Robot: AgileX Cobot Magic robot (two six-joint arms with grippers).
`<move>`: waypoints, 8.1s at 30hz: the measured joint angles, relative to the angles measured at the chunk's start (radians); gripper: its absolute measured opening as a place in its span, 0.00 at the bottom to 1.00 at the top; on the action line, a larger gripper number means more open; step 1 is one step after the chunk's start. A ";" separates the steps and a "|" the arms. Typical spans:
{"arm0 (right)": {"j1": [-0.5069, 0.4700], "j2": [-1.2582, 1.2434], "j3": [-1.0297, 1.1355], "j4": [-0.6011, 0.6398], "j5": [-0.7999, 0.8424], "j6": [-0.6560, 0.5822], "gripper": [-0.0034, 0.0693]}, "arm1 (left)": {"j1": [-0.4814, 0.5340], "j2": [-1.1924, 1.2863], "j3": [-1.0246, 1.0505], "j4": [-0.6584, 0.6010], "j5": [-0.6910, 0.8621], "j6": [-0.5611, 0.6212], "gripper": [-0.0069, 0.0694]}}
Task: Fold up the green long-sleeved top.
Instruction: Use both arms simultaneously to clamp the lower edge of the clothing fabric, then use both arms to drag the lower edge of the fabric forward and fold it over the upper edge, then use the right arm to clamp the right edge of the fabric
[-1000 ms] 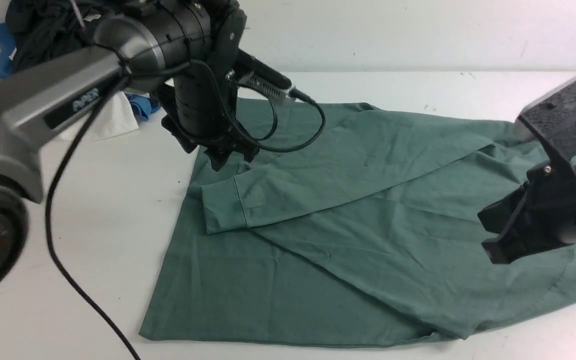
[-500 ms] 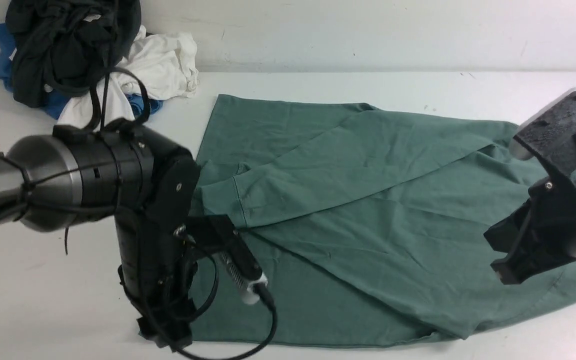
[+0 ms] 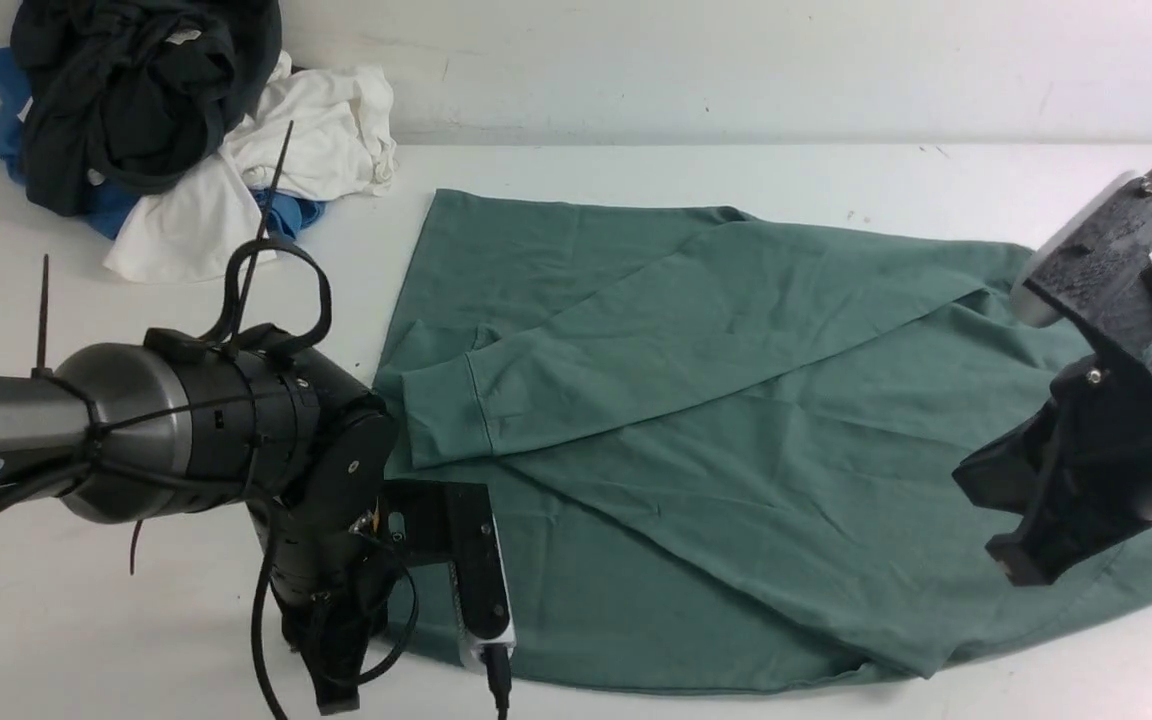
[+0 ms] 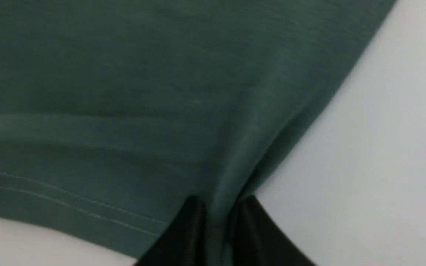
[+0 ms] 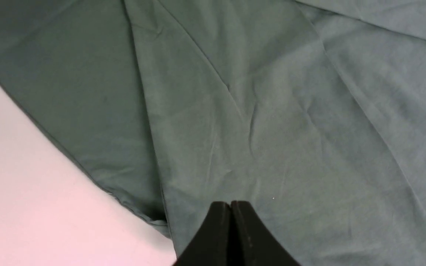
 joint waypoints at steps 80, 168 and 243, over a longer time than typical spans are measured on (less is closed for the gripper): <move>-0.325 0.841 -0.922 0.104 0.268 0.198 0.19 | 0.339 0.570 -1.356 -0.454 0.478 -0.430 0.45; -0.232 1.224 -1.333 0.283 0.438 0.137 0.03 | 0.331 0.341 -1.010 -0.371 0.505 -0.321 0.08; -0.572 0.984 -0.928 -0.078 0.410 0.436 0.63 | 0.344 -0.862 0.029 -0.230 0.285 -0.372 0.08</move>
